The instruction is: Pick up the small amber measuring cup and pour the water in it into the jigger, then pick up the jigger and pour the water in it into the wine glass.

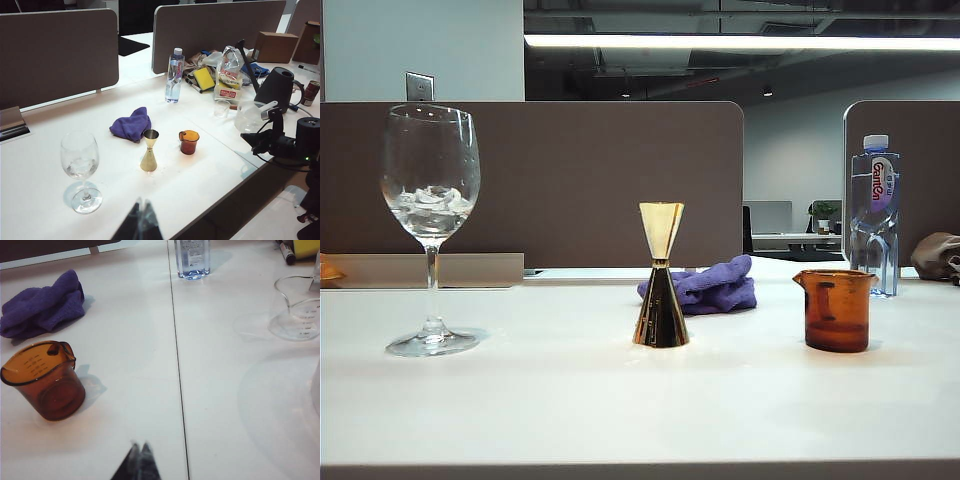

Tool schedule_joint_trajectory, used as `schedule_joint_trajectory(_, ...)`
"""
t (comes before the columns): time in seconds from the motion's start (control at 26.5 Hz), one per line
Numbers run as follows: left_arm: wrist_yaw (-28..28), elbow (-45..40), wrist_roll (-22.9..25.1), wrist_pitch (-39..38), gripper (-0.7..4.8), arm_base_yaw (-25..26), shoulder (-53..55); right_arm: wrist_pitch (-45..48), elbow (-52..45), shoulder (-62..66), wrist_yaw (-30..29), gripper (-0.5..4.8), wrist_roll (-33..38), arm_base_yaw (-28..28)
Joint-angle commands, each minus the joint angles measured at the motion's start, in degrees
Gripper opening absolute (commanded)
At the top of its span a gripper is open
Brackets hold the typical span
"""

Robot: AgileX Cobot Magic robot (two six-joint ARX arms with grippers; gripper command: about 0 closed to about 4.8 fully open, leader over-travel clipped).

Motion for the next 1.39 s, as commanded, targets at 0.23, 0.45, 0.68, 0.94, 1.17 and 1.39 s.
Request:
schedule_joint_trajectory(0.23, 0.26, -4.72, -0.33, -0.28, -0.02, -0.04, 0.04, 0.15, -0.42, -0.11, -0.13, -0.05, -0.15, 0.02)
schedule_joint_trajectory(0.45, 0.28, -8.85, -0.76, -0.28, -0.02, -0.04, 0.02, 0.15, -0.42, -0.11, -0.13, -0.05, -0.15, 0.02)
schedule_joint_trajectory(0.68, 0.20, -8.85, -0.74, -0.28, -0.02, -0.04, 0.02, 0.15, -0.42, -0.11, -0.13, -0.05, -0.15, 0.04)
schedule_joint_trajectory(0.94, 0.20, -8.85, -0.74, -0.28, -0.02, -0.04, 0.02, 0.15, -0.42, -0.11, -0.13, -0.05, -0.15, 0.04)
schedule_joint_trajectory(1.17, 0.20, -8.85, -0.74, -0.26, -0.02, -0.04, 0.02, 0.15, -0.42, -0.11, -0.13, -0.05, -0.15, 0.04)
schedule_joint_trajectory(1.39, 0.20, -8.85, -0.74, -0.28, -0.02, -0.04, 0.02, 0.15, -0.42, -0.11, -0.13, -0.05, -0.15, 0.04)
